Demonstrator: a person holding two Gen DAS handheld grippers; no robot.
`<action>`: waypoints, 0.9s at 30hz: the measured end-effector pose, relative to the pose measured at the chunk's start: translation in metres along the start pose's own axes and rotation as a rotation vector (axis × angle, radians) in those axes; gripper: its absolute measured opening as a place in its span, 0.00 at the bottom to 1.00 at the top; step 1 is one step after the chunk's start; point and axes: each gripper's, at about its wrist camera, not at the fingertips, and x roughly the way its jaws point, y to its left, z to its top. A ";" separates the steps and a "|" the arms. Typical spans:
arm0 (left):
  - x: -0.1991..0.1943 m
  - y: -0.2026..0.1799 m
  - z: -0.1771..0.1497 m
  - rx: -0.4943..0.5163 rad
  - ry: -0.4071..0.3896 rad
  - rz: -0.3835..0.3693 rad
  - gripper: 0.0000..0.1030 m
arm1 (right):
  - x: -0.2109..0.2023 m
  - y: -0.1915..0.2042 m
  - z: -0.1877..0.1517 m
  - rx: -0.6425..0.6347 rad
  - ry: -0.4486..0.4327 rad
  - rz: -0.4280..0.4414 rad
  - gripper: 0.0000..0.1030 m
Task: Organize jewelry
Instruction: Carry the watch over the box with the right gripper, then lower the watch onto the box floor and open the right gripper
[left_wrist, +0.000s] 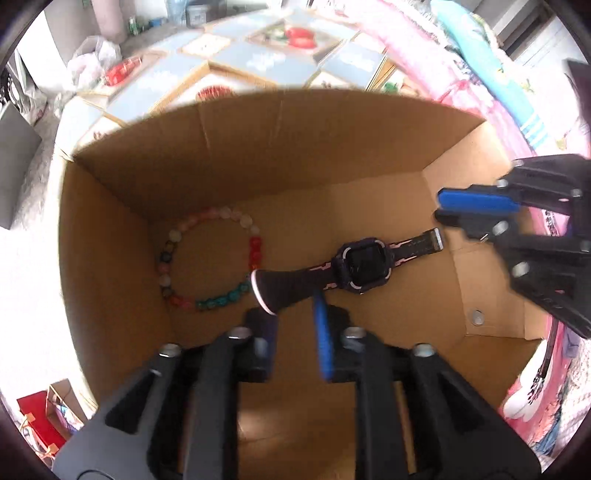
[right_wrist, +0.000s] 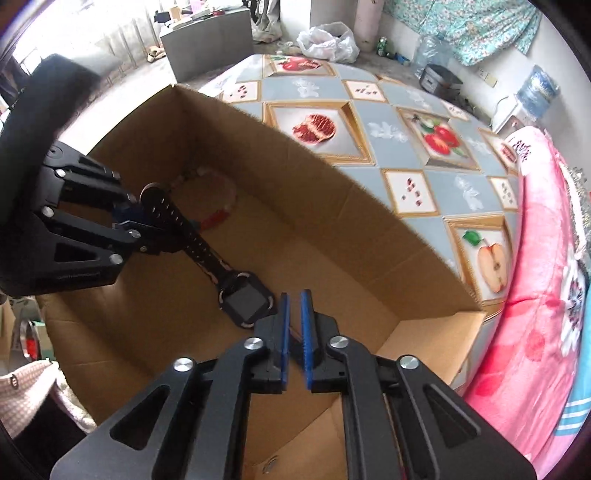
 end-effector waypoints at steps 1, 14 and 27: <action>-0.006 0.000 -0.001 0.006 -0.023 0.006 0.32 | 0.001 0.001 -0.001 -0.002 0.004 0.006 0.23; -0.102 0.000 -0.062 0.063 -0.399 0.079 0.46 | 0.046 0.056 0.019 -0.166 0.117 -0.021 0.51; -0.107 0.008 -0.129 0.070 -0.506 0.144 0.47 | 0.077 0.067 0.026 -0.210 0.162 -0.066 0.38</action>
